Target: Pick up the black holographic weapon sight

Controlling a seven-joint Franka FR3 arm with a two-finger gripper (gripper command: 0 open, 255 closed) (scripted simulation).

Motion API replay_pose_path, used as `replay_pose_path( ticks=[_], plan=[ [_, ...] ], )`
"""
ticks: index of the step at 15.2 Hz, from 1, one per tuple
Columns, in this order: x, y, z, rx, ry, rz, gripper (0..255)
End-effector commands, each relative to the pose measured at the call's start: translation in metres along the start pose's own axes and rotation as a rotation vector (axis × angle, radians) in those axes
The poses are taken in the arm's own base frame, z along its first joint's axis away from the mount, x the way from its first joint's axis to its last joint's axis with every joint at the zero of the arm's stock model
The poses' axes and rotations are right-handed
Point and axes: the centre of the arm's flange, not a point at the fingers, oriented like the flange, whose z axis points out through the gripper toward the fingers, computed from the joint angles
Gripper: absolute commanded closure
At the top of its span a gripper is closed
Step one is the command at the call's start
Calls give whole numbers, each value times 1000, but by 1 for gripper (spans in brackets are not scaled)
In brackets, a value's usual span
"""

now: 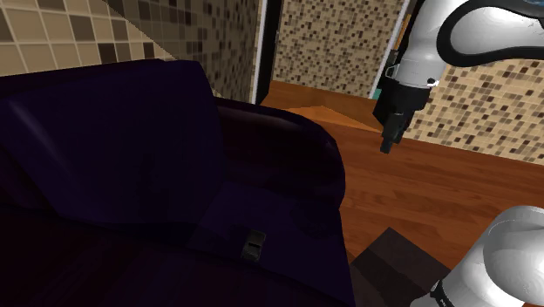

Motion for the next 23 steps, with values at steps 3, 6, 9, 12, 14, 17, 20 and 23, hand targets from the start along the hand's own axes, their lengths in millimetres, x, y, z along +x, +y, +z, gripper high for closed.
replay_pose_path(
  ticks=[3, 6, 9, 12, 14, 17, 20, 23],
  plan=[
    [12, -16, 16, 12, -14, 20, 0],
    [31, -41, 40, 30, -36, 50, 0],
    [50, -65, 65, 47, -57, 80, 0],
    [69, -89, 89, 65, -79, 110, 0],
    [82, -105, 105, 77, -93, 130, 0],
    [101, -129, 129, 95, -115, 160, 0],
    [121, -153, 153, 112, -136, 190, 0],
    [141, -177, 178, 130, -158, 220, 0]
  ],
)
